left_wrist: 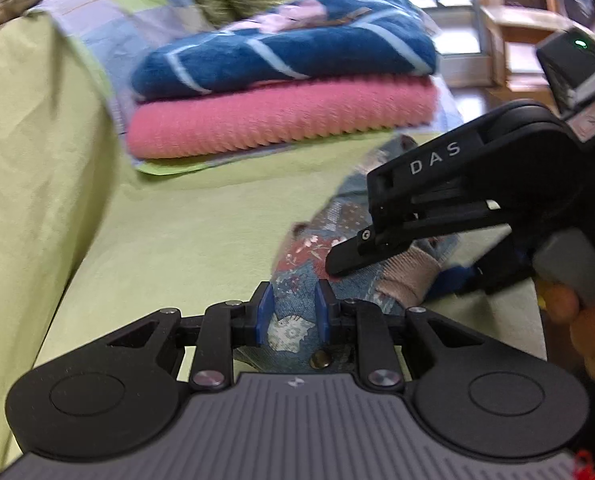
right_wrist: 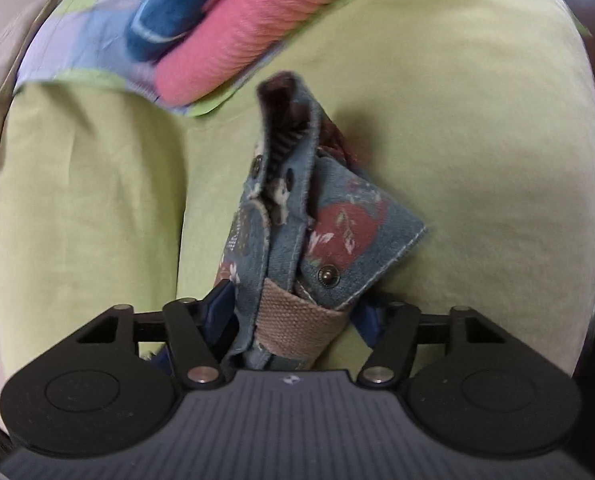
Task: Fold shopping bag
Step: 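Grasp the strap-wrapped end of the rolled bag with the right gripper, then lift the rolled bag with the right gripper while the left gripper releases it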
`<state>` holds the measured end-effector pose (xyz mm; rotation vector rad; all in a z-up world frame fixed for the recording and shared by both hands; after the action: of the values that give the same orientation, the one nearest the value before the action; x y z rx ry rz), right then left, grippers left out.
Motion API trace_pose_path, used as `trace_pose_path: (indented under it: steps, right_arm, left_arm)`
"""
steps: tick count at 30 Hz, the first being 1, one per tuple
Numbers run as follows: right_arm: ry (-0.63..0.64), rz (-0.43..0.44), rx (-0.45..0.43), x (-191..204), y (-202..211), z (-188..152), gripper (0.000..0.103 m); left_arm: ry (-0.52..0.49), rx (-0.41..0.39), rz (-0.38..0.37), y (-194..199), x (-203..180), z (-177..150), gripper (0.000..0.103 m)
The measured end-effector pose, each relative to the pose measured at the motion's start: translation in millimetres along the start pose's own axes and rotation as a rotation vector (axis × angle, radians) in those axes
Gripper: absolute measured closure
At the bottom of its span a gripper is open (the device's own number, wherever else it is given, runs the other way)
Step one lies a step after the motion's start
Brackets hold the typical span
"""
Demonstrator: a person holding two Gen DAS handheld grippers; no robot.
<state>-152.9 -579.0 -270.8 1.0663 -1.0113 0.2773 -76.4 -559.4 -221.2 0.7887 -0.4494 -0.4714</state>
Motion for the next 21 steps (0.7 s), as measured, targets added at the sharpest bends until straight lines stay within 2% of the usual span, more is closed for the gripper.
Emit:
trace_pose_path:
  steps: [2, 5, 8, 9, 13, 18, 21]
  right_arm:
    - [0.022, 0.030, 0.040, -2, 0, 5, 0.049]
    - [0.081, 0.050, 0.079, 0, 0, 13, 0.050]
    - [0.161, 0.051, 0.104, 7, -2, 18, 0.050]
    - [0.176, 0.056, 0.114, 7, 0, 19, 0.050]
    - [0.195, 0.085, 0.149, 4, -1, 25, 0.050]
    - [0.199, 0.105, 0.171, 3, -6, 30, 0.050]
    - [0.193, 0.117, 0.184, 3, -8, 33, 0.050]
  left_arm:
    - [0.003, 0.030, -0.089, 6, 8, 2, 0.068]
    - [0.045, 0.075, -0.222, 4, 30, 4, 0.068]
    - [0.106, 0.118, -0.368, -11, 49, 8, 0.063]
    - [0.125, 0.128, -0.421, -17, 53, 10, 0.057]
    - [0.184, 0.171, -0.614, -46, 62, 15, 0.045]
    - [0.247, 0.210, -0.756, -81, 67, 9, 0.014]
    - [0.279, 0.178, -0.838, -89, 67, 6, 0.014]
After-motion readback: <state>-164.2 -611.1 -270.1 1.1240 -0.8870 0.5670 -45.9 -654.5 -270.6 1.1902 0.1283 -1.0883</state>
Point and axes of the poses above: each gripper's, at about its wrist camera, not at the fingertips, and y roughly against the way its jaws point, x to its left, z to its top, the point moved 10 cm from there along -y, roughly the way its jaws point, and after that the axes turned 5 degrees about -z, right-handed, at the moved point
